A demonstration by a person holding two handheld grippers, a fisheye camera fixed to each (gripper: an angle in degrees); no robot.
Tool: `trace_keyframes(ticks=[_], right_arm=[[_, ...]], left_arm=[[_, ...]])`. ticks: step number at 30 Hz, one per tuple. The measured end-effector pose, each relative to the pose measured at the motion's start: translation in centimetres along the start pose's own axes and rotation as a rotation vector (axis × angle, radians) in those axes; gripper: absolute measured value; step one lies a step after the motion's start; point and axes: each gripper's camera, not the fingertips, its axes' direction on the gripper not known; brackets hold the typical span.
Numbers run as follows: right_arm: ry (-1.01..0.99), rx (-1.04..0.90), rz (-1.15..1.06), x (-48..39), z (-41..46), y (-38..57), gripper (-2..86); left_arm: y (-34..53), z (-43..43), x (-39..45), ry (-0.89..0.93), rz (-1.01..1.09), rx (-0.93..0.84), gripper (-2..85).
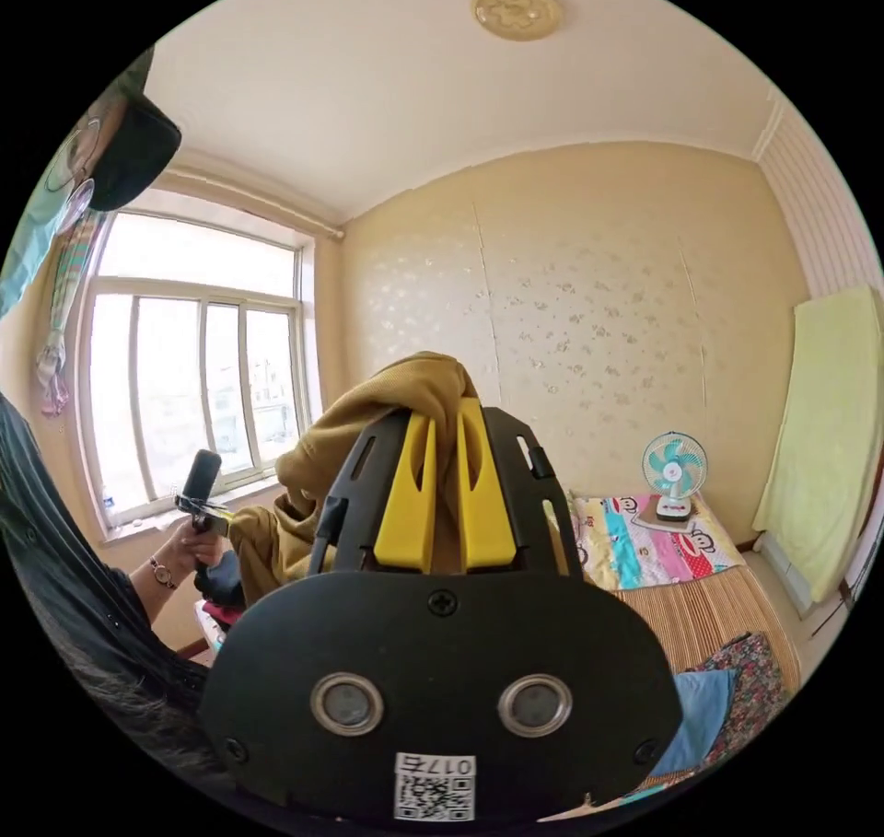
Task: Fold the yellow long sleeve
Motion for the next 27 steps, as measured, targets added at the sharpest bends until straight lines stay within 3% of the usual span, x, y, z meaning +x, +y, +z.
trace_keyframes(ticks=[4,9,11,16,20,27], right_arm=[[0.028,0.116,-0.108,-4.7,-0.8,-2.4,4.7],[0.028,0.233,-0.092,-7.3,-2.2,-4.6,4.6],[0.133,0.272,-0.091,-8.3,-3.2,-5.6,4.6],[0.327,0.317,-0.11,-8.4,-4.8,-7.3,4.5],[0.3,0.304,-0.115,-7.9,-6.2,-8.5,4.4],[0.427,0.294,-0.199,-9.9,-6.5,-10.6,4.3]], left_arm=[[0.1,6.3,-2.3,-0.007,-0.09,-0.181,4.4],[-0.8,14.6,-3.1,0.177,-0.141,-0.133,8.3],[-2.2,17.5,-1.9,0.22,-0.104,-0.13,10.5],[-3.6,17.5,-1.9,0.252,-0.123,-0.155,14.5],[-2.8,15.8,-2.2,0.165,-0.147,-0.221,21.8],[-4.2,13.7,-1.4,0.266,-0.131,-0.167,23.1]])
